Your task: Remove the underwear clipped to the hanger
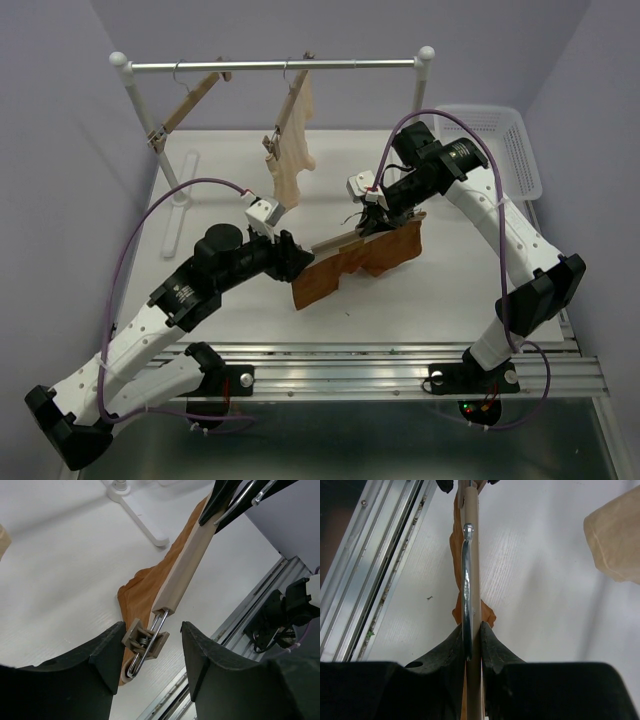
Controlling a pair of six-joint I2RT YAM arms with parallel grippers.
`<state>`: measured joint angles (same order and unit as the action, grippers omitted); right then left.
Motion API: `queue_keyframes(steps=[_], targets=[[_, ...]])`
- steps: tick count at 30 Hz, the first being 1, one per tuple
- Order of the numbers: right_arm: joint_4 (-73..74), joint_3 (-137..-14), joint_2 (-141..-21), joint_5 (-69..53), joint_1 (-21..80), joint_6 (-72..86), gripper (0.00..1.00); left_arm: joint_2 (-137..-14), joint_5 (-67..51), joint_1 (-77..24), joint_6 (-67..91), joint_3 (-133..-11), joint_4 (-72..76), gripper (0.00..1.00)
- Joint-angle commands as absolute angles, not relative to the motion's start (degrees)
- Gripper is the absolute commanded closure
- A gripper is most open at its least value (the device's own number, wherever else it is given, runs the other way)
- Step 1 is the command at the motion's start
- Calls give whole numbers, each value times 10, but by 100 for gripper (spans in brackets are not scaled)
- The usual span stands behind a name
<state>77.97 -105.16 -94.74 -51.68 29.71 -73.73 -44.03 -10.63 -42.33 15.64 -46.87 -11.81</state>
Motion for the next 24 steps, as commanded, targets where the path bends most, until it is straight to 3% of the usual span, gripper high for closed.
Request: queue_keyframes(steps=[1,5,7,8,11,21,22,23,24], targets=[[795,-1053,-932,-541,300,-744,99,-431,-118,-425,135,-494,-98,42],[795,-1053,-932,-542,300,-744,99,-431,-115,-425,131,-497,-101,52],[795,-1053,-933,-542,300,-744,99,-431,-112,-425,131,-498,-103,63],[795,-1053,-933,-542,300,-744,99,-431,-112,-425,130,-498,-102,75],[795,-1051,-934,-541,300,-744,99,-428,-112,-425,125,-496,-96,100],[795,-1056,-936,-547,300,-743,99,-422,-117,-425,114,-487,-80,100],[794,-1058,-937,-548,300,-737,99,-425,-108,-425,117,-490,-83,88],[790,-1060,-937,-548,300,-730,99,-428,-93,-425,120,-491,-86,47],[780,-1060,-937,-548,300,-724,99,-431,-90,-425,125,-493,-92,26]])
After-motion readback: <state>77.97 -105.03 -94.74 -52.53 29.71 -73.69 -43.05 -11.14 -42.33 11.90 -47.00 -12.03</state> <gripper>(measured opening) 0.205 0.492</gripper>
